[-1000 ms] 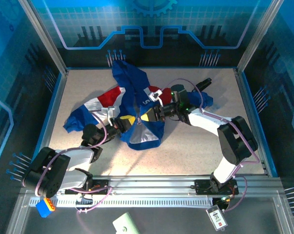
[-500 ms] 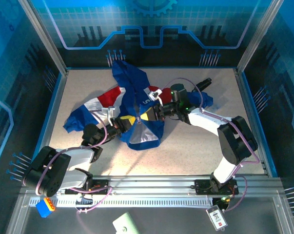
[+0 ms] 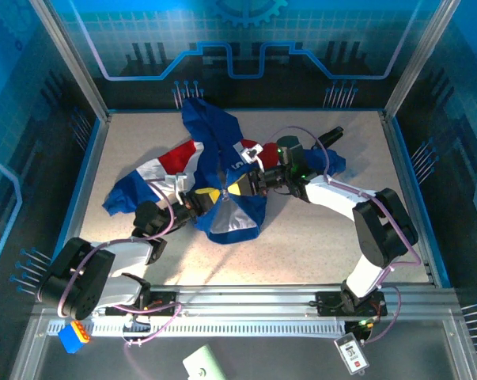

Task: Zip up the jacket

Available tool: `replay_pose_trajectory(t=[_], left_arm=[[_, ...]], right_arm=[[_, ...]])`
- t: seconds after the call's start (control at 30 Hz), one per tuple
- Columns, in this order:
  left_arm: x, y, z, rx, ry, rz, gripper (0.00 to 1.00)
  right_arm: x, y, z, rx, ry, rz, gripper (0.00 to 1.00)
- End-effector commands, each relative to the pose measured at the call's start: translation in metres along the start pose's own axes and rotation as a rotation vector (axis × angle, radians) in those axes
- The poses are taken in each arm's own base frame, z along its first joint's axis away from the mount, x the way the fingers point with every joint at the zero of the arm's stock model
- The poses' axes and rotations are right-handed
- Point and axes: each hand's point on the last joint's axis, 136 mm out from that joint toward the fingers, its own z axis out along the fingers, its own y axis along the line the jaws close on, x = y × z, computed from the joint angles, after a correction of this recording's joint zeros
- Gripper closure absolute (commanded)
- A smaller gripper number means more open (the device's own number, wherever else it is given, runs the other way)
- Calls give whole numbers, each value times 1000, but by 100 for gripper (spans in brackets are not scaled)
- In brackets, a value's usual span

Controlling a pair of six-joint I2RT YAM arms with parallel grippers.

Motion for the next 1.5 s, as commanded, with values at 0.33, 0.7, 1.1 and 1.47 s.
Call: replay_pose_trajectory(t=[0.33, 0.7, 1.1, 1.47], left_arm=[[14, -14, -6, 27, 62, 28, 100], [-14, -29, -16, -28, -17, 113, 100], [-25, -28, -10, -31, -43, 125, 100], [-30, -29, -4, -15, -50, 125, 100]], right_arm=[[-13, 4, 1, -9, -22, -44, 100], [-9, 5, 2, -22, -10, -43, 100], [-9, 11, 8, -44, 1, -51, 100], [-9, 13, 9, -46, 3, -52, 100]])
